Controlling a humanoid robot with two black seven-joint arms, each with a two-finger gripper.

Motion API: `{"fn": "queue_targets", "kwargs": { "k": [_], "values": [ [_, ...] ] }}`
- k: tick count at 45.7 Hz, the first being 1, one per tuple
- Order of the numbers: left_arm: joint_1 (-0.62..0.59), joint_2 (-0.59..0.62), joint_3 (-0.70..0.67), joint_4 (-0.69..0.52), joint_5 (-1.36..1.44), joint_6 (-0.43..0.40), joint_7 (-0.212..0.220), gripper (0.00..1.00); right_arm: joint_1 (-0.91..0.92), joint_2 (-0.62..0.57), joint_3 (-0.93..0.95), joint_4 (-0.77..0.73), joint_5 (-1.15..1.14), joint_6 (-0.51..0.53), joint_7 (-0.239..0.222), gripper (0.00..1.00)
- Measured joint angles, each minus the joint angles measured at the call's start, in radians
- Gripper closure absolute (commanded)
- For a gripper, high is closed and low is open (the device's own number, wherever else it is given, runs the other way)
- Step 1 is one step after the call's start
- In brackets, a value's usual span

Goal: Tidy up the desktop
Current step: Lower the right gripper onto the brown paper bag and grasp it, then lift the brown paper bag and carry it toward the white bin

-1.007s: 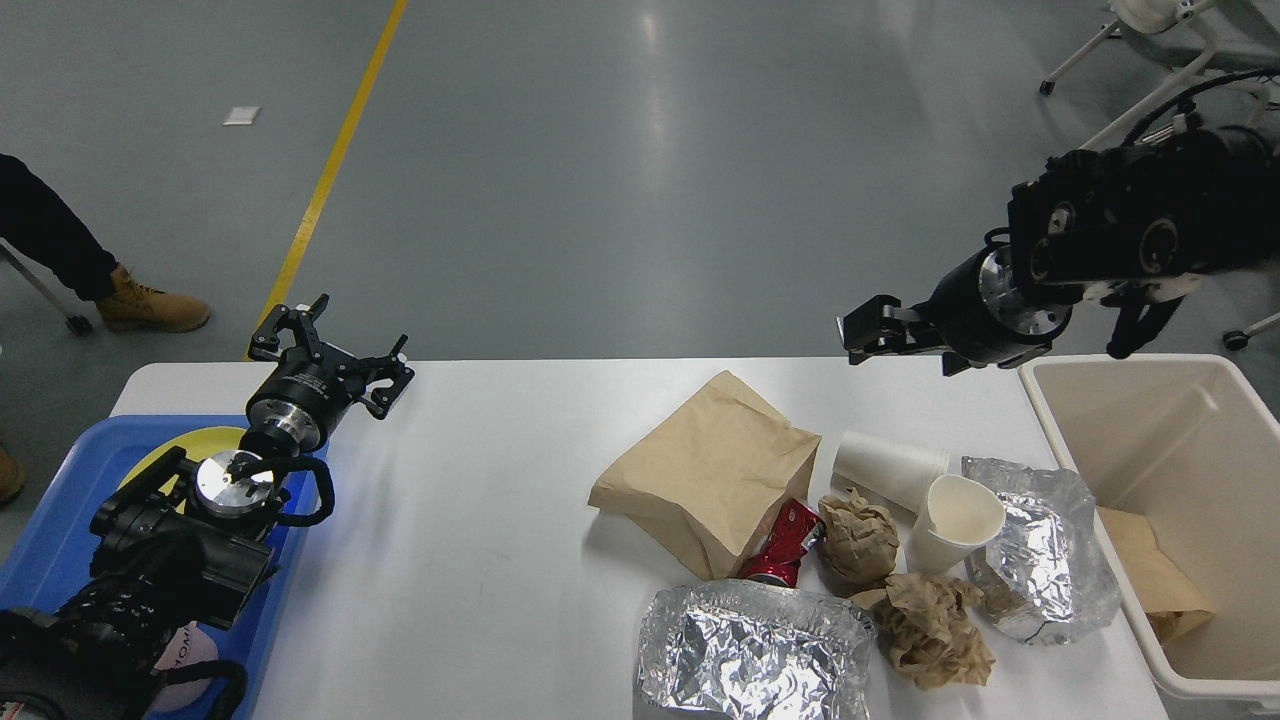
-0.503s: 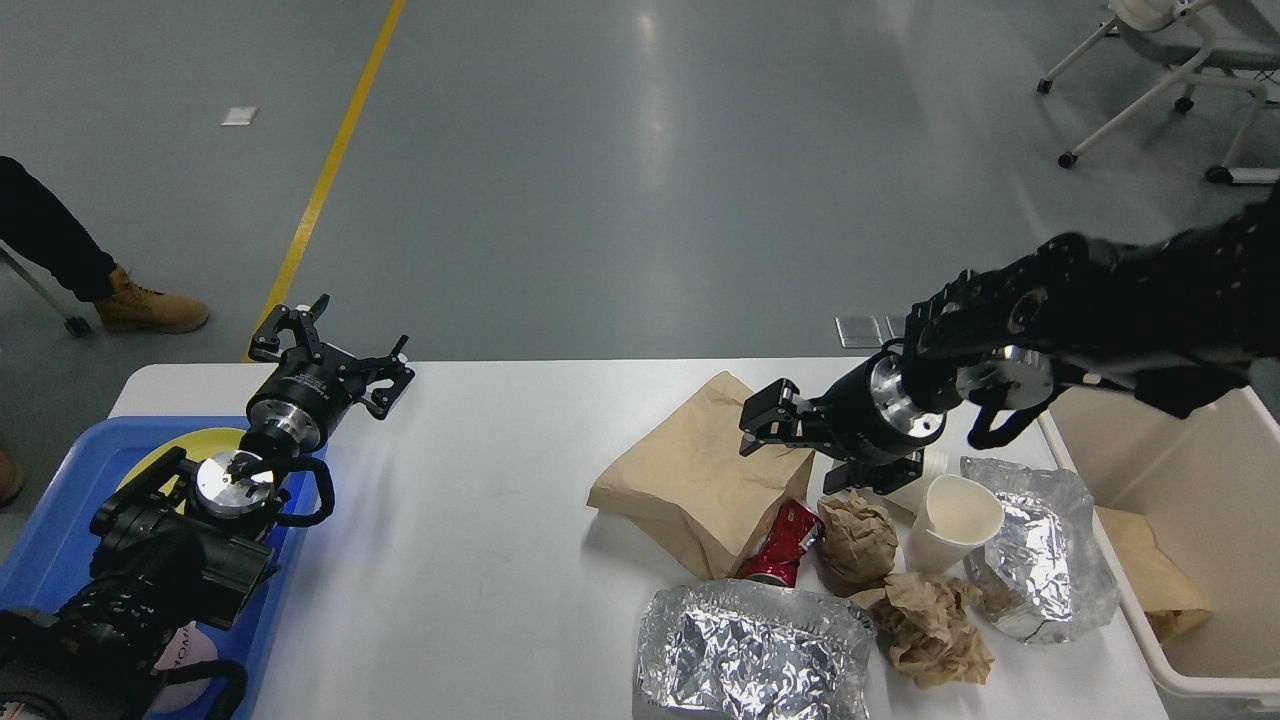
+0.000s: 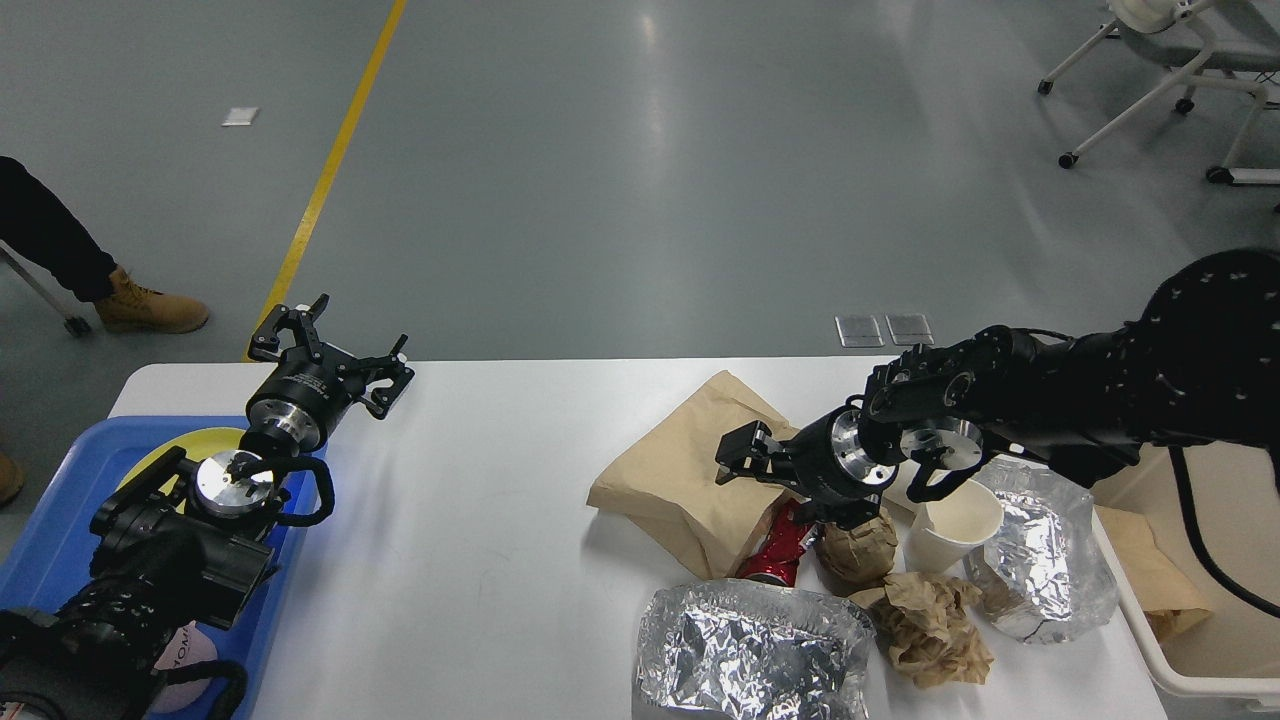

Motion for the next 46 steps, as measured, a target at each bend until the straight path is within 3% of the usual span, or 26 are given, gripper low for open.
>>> {"fn": "queue_targets", "kwargs": {
  "k": [15,17,20,22,32,46],
  "values": [
    [0.0,0.0,0.0,0.0,0.0,0.0,0.0,0.04,-0.107,0.047,0.016,-0.061,-0.18,-0.119,0.0,0.01],
    [0.0,0.0,0.0,0.0,0.0,0.0,0.0,0.04,-0.111,0.049,0.021,-0.062,-0.189,-0.121,0.0,0.21],
    [0.0,0.0,0.0,0.0,0.0,0.0,0.0,0.04,-0.117,0.05,0.026,-0.063,-0.194,-0.126,0.0,0.75],
    [0.0,0.0,0.0,0.0,0.0,0.0,0.0,0.04,-0.119,0.05,0.027,-0.063,-0.196,-0.124,-0.001,0.99],
    [0.0,0.0,0.0,0.0,0.0,0.0,0.0,0.04,-0.104,0.05,0.031,-0.056,-0.197,-0.02,-0.033,1.0],
    [0.0,0.0,0.0,0.0,0.0,-0.001,0.0,0.04,-0.015,0.05,0.077,-0.051,-0.196,0.052,-0.038,1.0]
  ]
}}
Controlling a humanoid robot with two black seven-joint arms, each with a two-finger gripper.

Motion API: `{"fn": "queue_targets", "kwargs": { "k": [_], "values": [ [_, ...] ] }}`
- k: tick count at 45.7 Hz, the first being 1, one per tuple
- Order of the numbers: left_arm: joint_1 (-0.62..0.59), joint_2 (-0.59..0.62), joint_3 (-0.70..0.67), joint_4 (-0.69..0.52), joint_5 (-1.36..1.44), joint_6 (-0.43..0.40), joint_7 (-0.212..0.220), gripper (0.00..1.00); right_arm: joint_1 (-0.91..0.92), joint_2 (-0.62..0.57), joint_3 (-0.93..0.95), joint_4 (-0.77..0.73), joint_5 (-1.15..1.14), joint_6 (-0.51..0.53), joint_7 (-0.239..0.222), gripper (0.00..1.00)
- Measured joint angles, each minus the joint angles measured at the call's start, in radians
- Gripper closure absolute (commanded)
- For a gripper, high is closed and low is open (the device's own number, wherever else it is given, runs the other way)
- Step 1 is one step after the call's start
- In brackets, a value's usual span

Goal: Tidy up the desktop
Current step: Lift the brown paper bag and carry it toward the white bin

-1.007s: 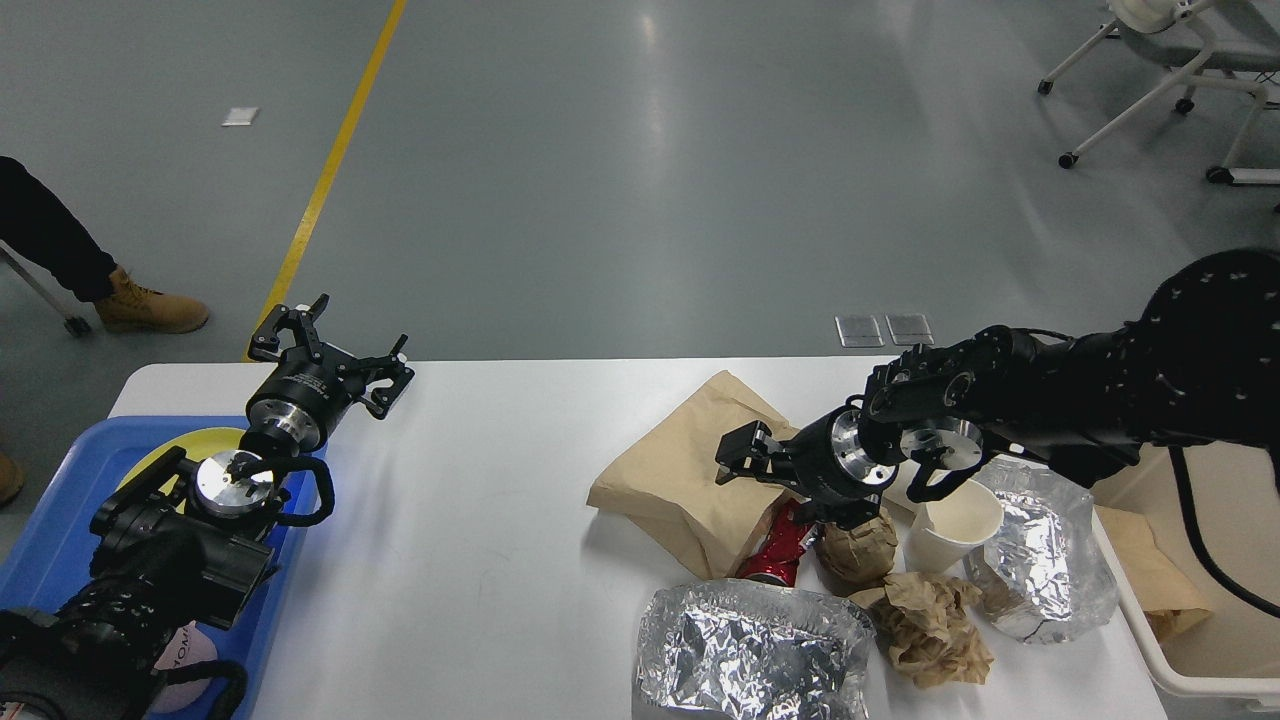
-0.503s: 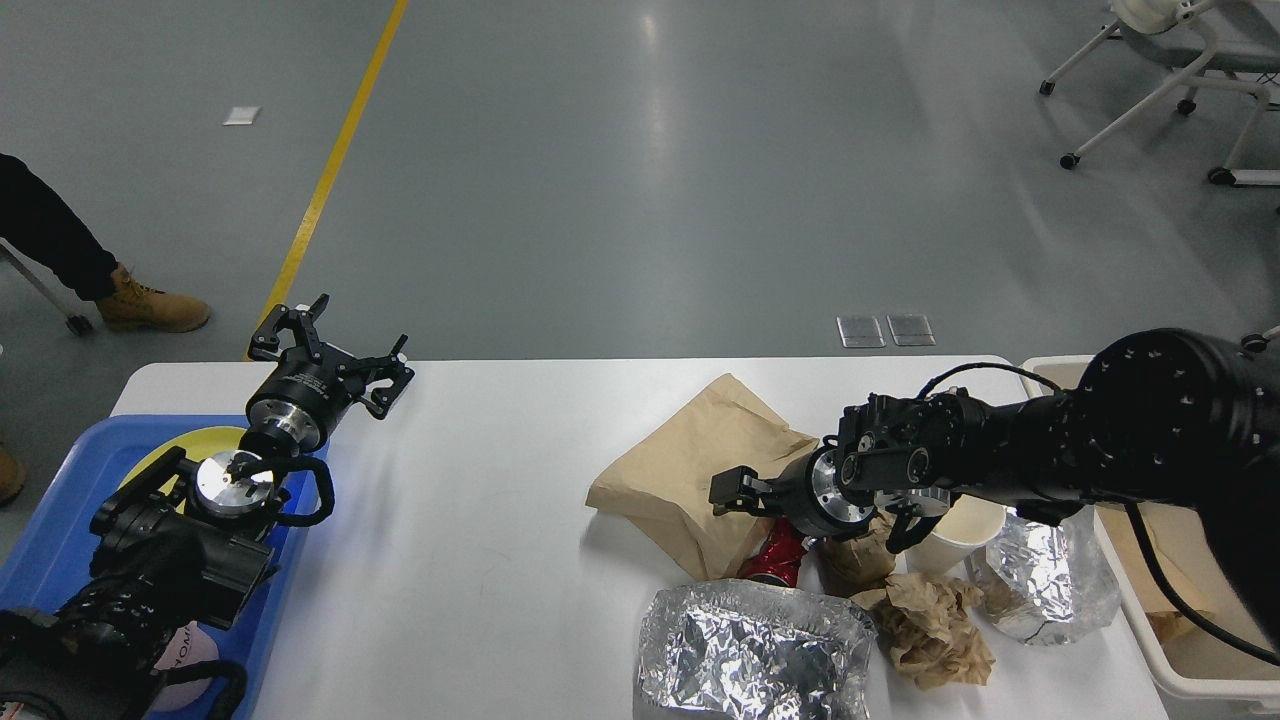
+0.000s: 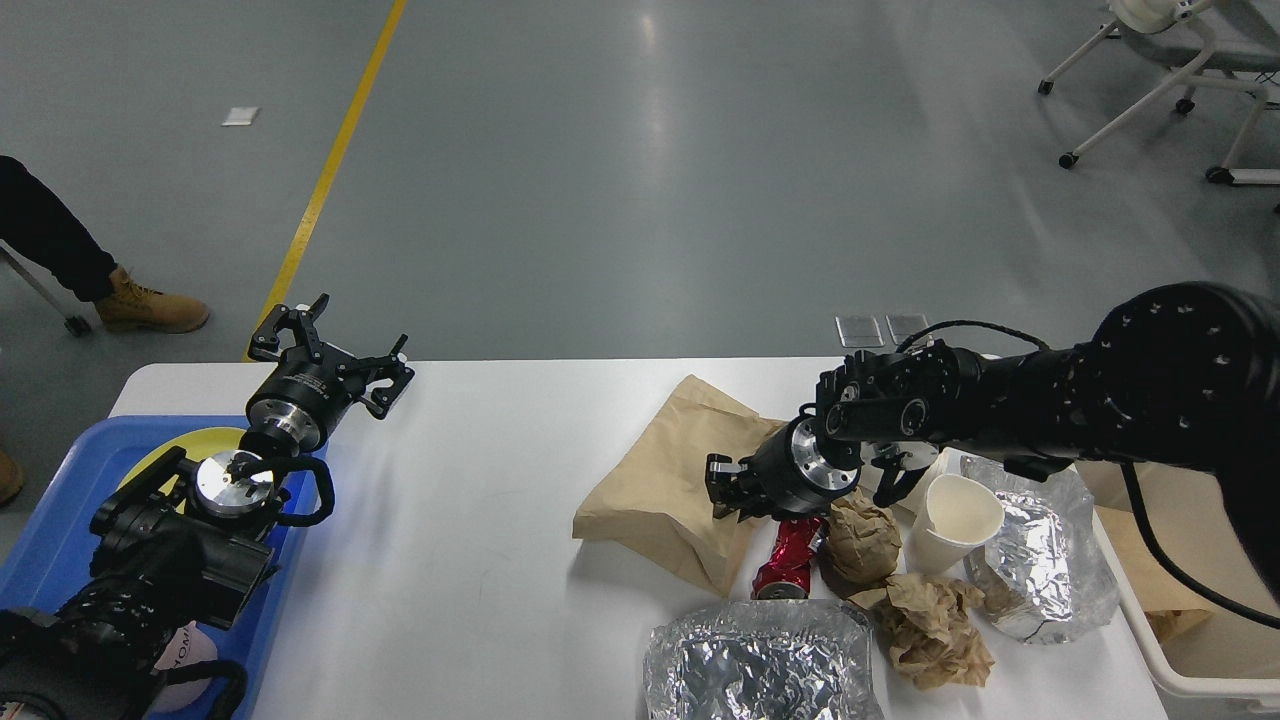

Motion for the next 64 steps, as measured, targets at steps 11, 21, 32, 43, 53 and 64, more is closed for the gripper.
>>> {"fn": "queue_targets", "kwargs": {
  "k": [11,21,32,43,53,64],
  "values": [
    [0.0,0.0,0.0,0.0,0.0,0.0,0.0,0.04,0.123,-0.01,0.026,0.0,0.002,0.143,0.002,1.0],
    [0.0,0.0,0.0,0.0,0.0,0.0,0.0,0.04,0.214,-0.044,0.031,0.023,0.001,0.324,0.003,1.0],
    [0.0,0.0,0.0,0.0,0.0,0.0,0.0,0.04,0.454,-0.148,-0.02,0.117,-0.004,0.578,0.003,1.0],
    [0.0,0.0,0.0,0.0,0.0,0.0,0.0,0.04,0.73,-0.2,-0.219,0.157,-0.029,0.594,0.002,1.0],
    [0.0,0.0,0.0,0.0,0.0,0.0,0.0,0.04,0.85,-0.203,-0.377,0.148,-0.09,0.594,0.003,1.0],
    [0.0,0.0,0.0,0.0,0.0,0.0,0.0,0.04,0.843,-0.31,-0.592,0.015,-0.229,0.594,0.002,1.0]
  ]
}}
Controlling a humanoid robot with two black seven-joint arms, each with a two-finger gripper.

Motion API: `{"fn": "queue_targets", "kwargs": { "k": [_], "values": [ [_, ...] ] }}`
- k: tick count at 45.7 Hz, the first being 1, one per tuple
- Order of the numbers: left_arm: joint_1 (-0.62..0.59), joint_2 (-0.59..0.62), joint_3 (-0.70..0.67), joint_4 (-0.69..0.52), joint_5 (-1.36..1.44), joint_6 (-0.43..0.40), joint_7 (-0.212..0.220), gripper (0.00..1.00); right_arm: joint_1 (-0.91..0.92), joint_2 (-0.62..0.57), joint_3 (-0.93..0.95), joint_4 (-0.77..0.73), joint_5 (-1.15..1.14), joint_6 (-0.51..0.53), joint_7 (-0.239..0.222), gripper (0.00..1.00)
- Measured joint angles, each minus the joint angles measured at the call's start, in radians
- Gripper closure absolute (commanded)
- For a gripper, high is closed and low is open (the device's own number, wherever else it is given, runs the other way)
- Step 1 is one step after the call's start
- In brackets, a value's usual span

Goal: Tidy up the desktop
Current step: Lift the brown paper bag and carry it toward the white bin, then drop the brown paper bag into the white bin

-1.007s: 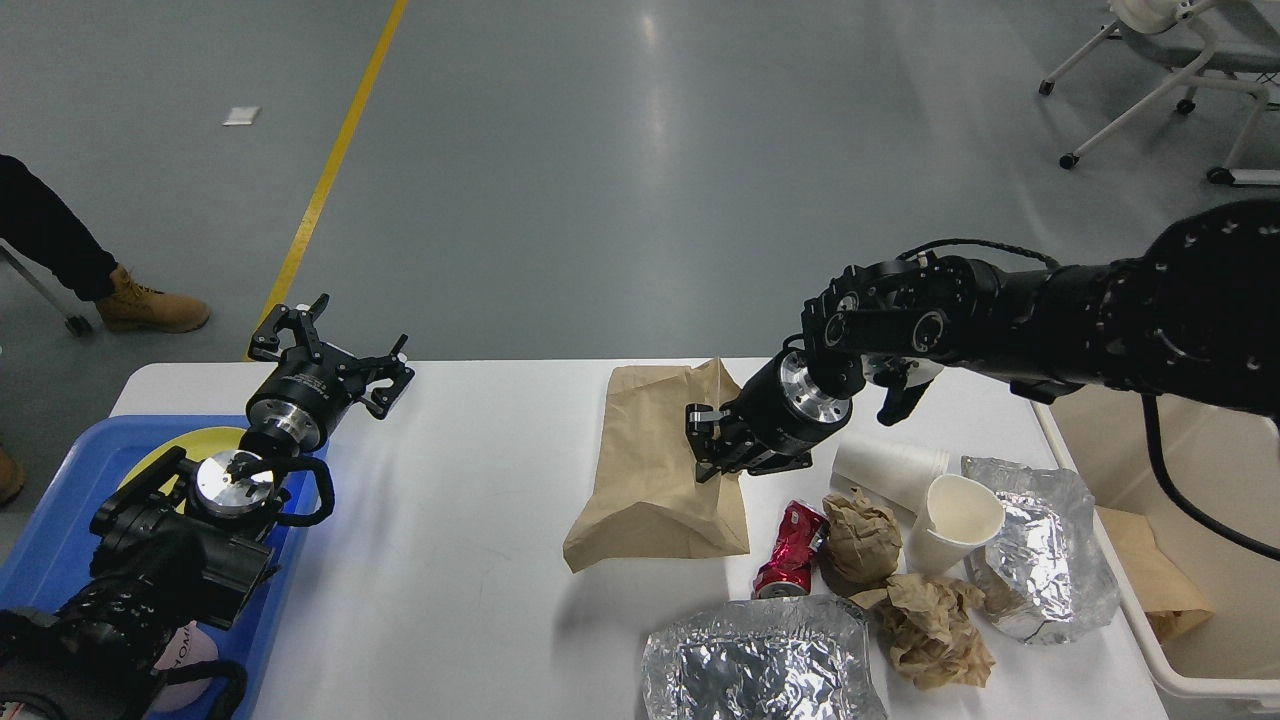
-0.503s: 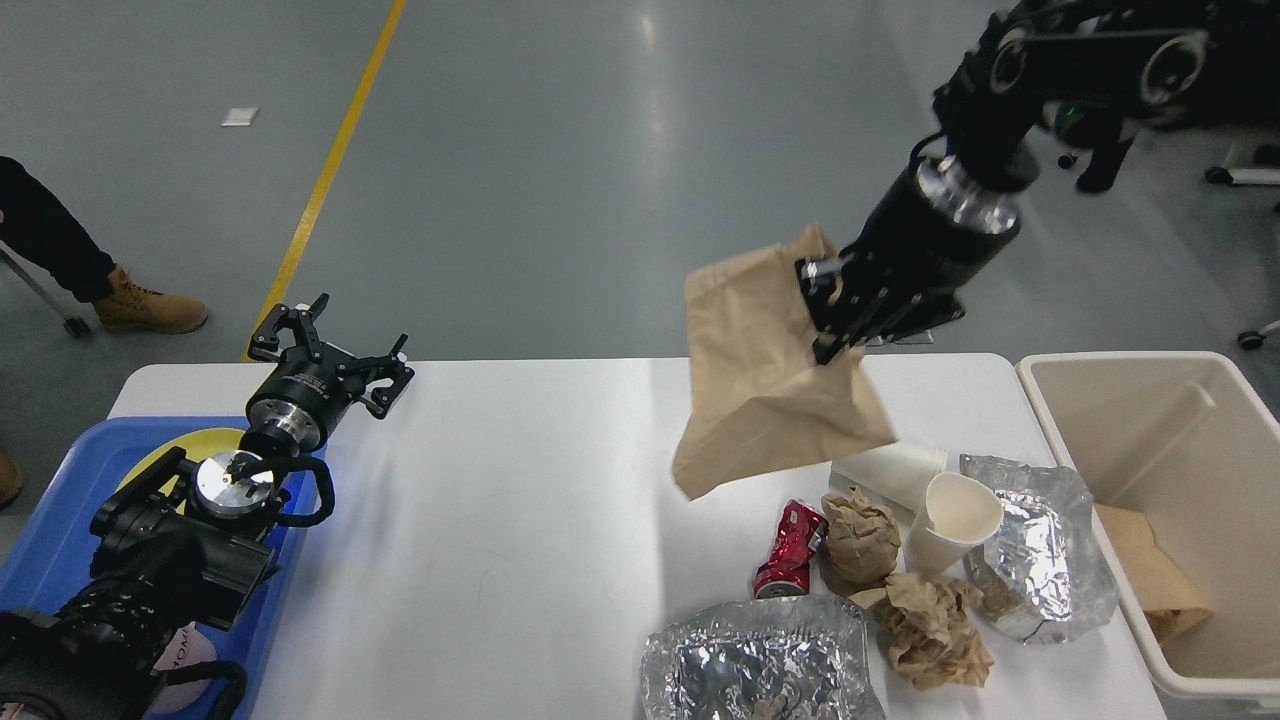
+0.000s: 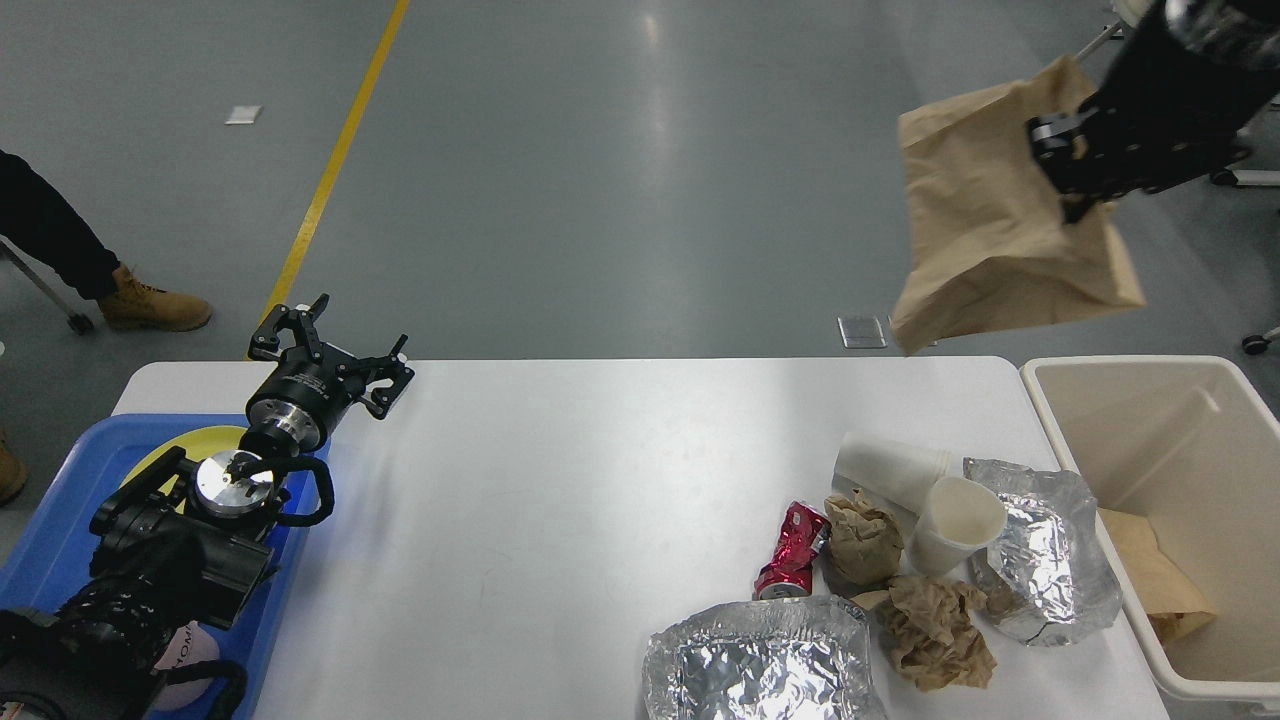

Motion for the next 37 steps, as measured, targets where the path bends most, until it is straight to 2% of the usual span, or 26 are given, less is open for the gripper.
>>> {"fn": "queue_targets", "kwargs": {
  "k": [6,14,17,22,27,32,37],
  "values": [
    [0.0,0.0,0.0,0.0,0.0,0.0,0.0,0.04,-0.084,-0.13,-0.081,-0.119,-0.105,0.0,-0.002,1.0],
    [0.0,0.0,0.0,0.0,0.0,0.0,0.0,0.04,-0.256,-0.278,-0.092,-0.167,-0.228,-0.008,-0.004,1.0],
    [0.0,0.0,0.0,0.0,0.0,0.0,0.0,0.04,-0.362,-0.304,-0.092,-0.181,-0.237,-0.098,-0.004,1.0],
    [0.0,0.0,0.0,0.0,0.0,0.0,0.0,0.04,-0.593,-0.339,-0.069,-0.191,-0.238,-0.347,-0.004,1.0],
    [0.0,0.0,0.0,0.0,0.0,0.0,0.0,0.04,-0.818,-0.343,0.033,-0.229,-0.238,-0.535,-0.009,1.0],
    [0.0,0.0,0.0,0.0,0.0,0.0,0.0,0.04,-1.067,-0.302,0.171,-0.353,-0.24,-0.631,-0.052,1.0],
    [0.0,0.0,0.0,0.0,0.0,0.0,0.0,0.04,-1.257,-0.242,0.278,-0.503,-0.244,-0.656,-0.089,1.0]
  ]
}}
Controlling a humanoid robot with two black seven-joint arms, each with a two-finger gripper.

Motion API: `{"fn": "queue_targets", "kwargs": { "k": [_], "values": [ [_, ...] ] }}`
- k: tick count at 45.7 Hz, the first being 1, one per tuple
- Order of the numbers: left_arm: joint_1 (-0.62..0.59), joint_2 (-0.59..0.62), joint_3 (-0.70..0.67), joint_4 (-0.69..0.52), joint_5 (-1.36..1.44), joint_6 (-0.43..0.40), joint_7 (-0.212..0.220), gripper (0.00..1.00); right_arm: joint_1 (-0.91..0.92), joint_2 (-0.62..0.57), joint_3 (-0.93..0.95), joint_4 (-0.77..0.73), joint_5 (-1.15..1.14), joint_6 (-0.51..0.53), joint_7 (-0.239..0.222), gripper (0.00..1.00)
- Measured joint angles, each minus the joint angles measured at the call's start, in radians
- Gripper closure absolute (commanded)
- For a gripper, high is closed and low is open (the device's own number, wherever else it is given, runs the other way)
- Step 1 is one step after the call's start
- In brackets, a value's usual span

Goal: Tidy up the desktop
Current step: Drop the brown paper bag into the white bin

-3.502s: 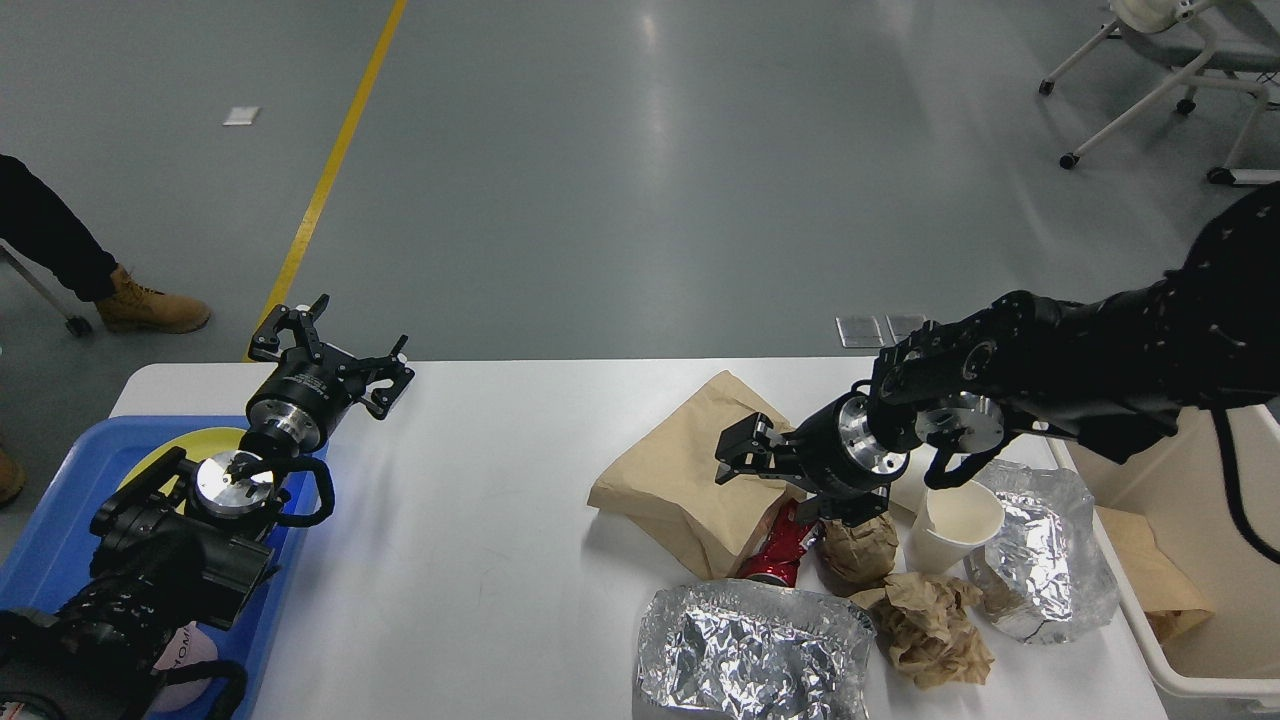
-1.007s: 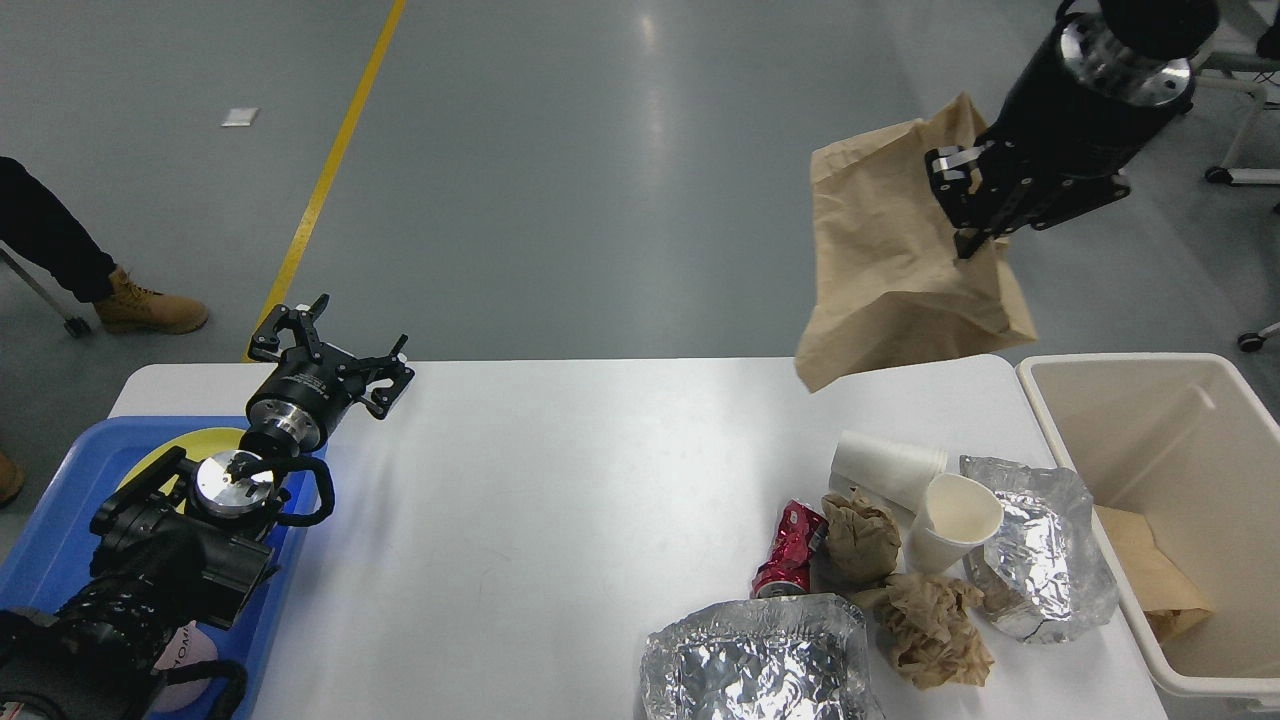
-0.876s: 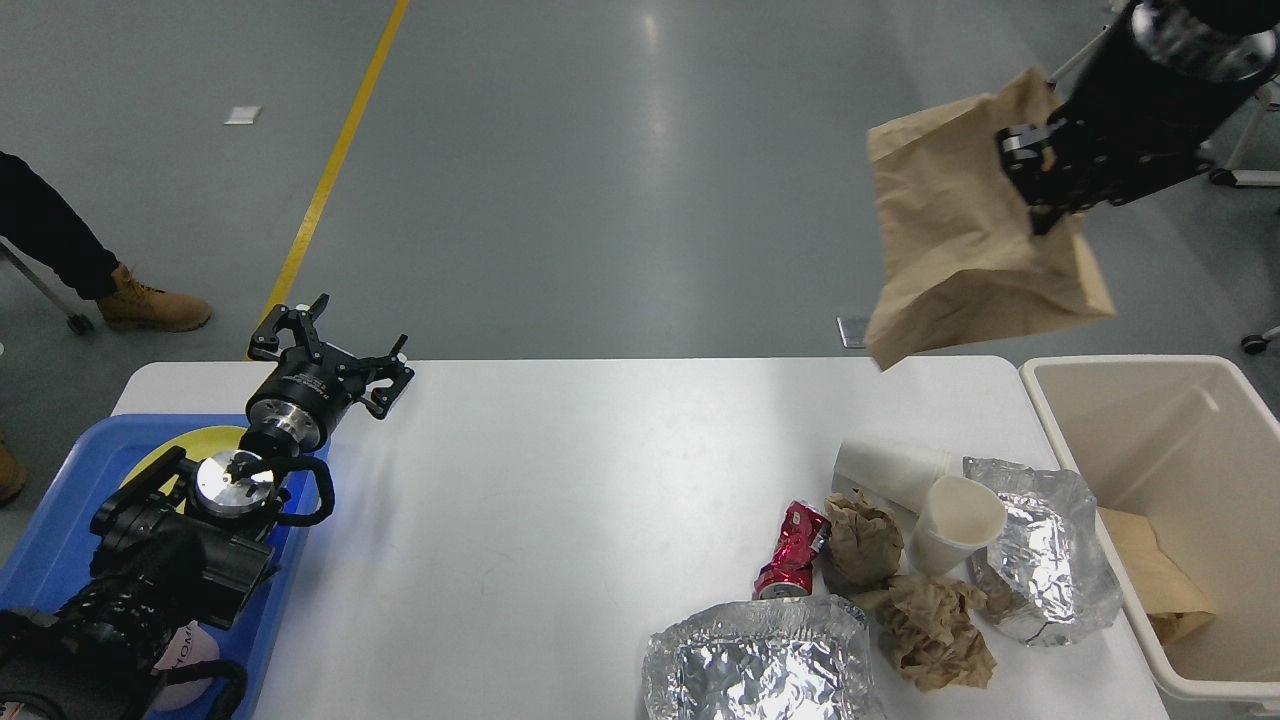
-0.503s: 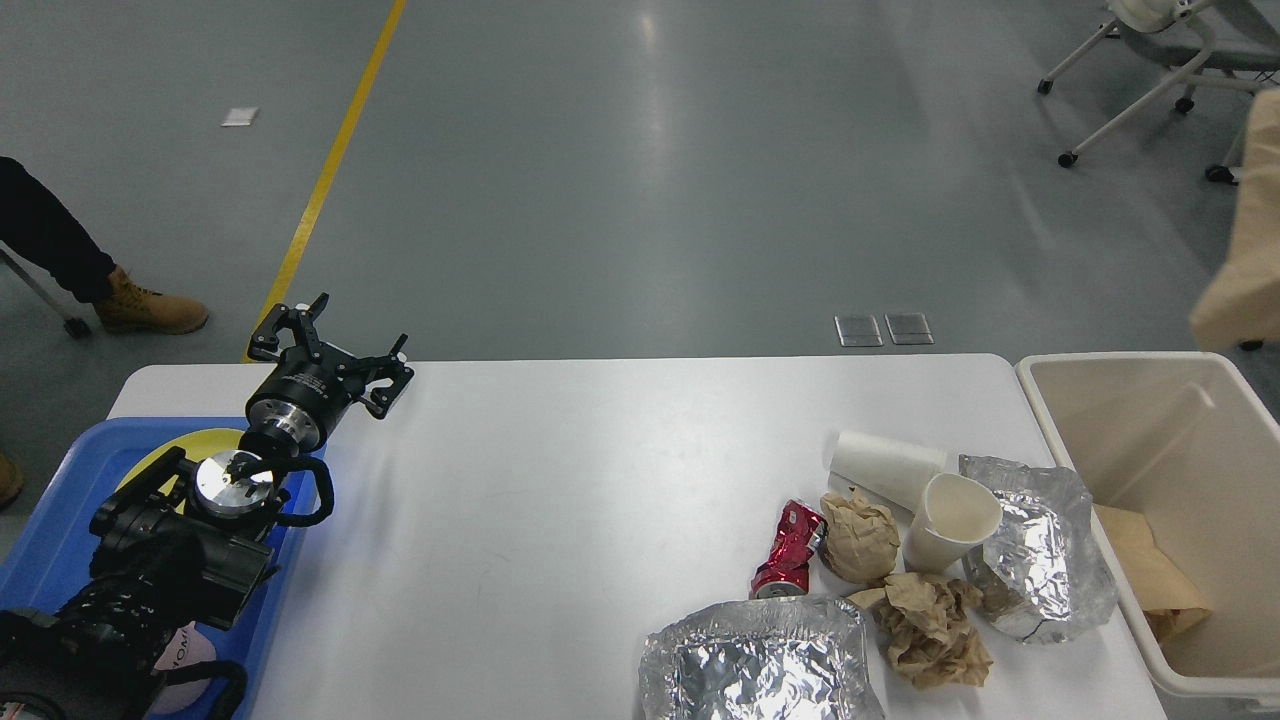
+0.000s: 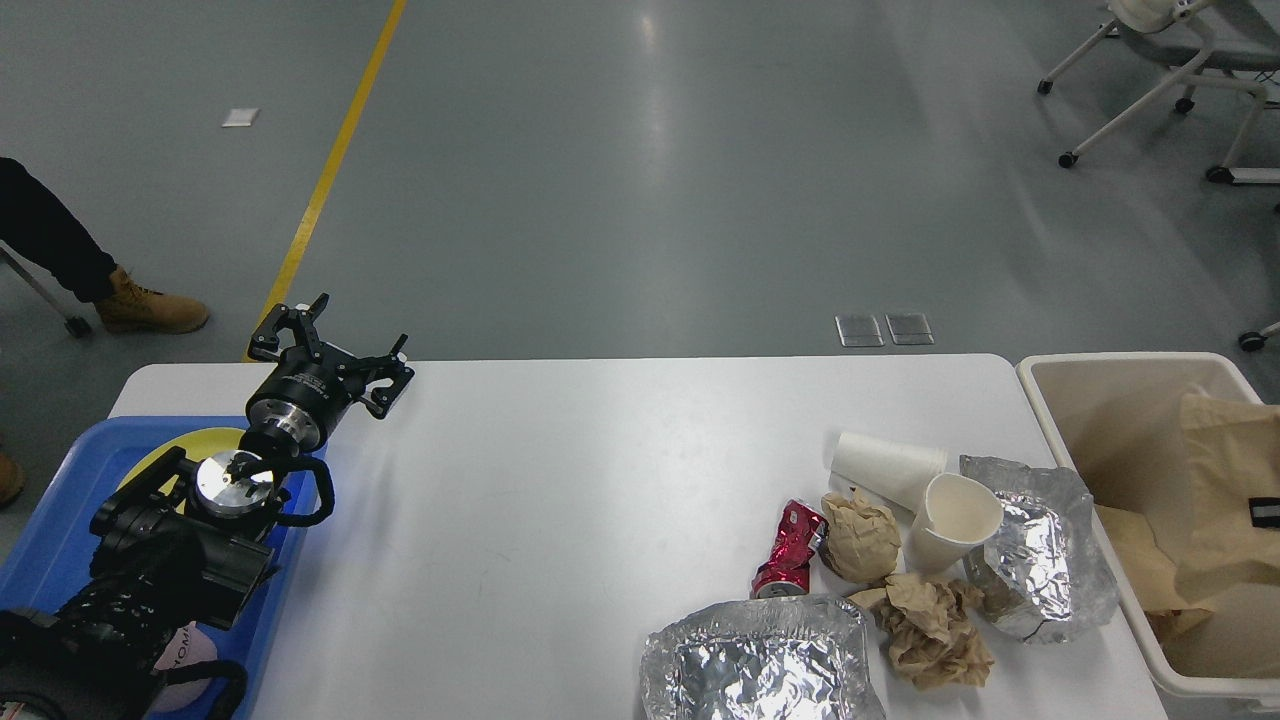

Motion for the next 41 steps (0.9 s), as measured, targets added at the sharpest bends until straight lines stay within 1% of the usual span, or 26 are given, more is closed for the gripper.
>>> {"fn": "queue_targets", "kwargs": {
  "k": [4,8,14,24,25,29,32,34,36,37,39,41],
  "values": [
    [0.0,0.0,0.0,0.0,0.0,0.0,0.0,0.04,-0.105,0.039,0.054,-0.083,-0.005,-0.008,-0.008,1.0],
    [0.0,0.0,0.0,0.0,0.0,0.0,0.0,0.04,-0.172,0.068,0.07,-0.12,-0.008,-0.026,-0.011,1.0],
    [0.0,0.0,0.0,0.0,0.0,0.0,0.0,0.04,-0.247,0.099,0.08,-0.138,-0.008,-0.073,-0.011,1.0],
    [0.0,0.0,0.0,0.0,0.0,0.0,0.0,0.04,-0.28,0.118,0.09,-0.141,-0.005,-0.086,-0.011,1.0],
    [0.0,0.0,0.0,0.0,0.0,0.0,0.0,0.04,-0.281,0.119,0.09,-0.141,-0.004,-0.086,-0.011,0.94],
    [0.0,0.0,0.0,0.0,0.0,0.0,0.0,0.04,-0.284,0.125,0.093,-0.141,0.004,-0.089,-0.01,0.65],
    [0.0,0.0,0.0,0.0,0.0,0.0,0.0,0.04,-0.285,0.128,0.105,-0.142,0.008,-0.098,-0.01,0.38],
    [0.0,0.0,0.0,0.0,0.0,0.0,0.0,0.04,-0.287,0.13,0.118,-0.142,0.009,-0.118,-0.009,0.25],
    [0.0,0.0,0.0,0.0,0.0,0.0,0.0,0.04,-0.289,0.132,0.131,-0.143,0.009,-0.143,-0.009,0.16],
    [0.0,0.0,0.0,0.0,0.0,0.0,0.0,0.04,-0.295,0.137,0.147,-0.143,0.009,-0.172,-0.008,0.15],
    [0.0,0.0,0.0,0.0,0.0,0.0,0.0,0.04,-0.302,0.14,0.16,-0.143,0.01,-0.19,-0.007,0.12],
    [0.0,0.0,0.0,0.0,0.0,0.0,0.0,0.04,-0.308,0.141,0.178,-0.143,0.01,-0.202,-0.007,0.07]
  ]
}}
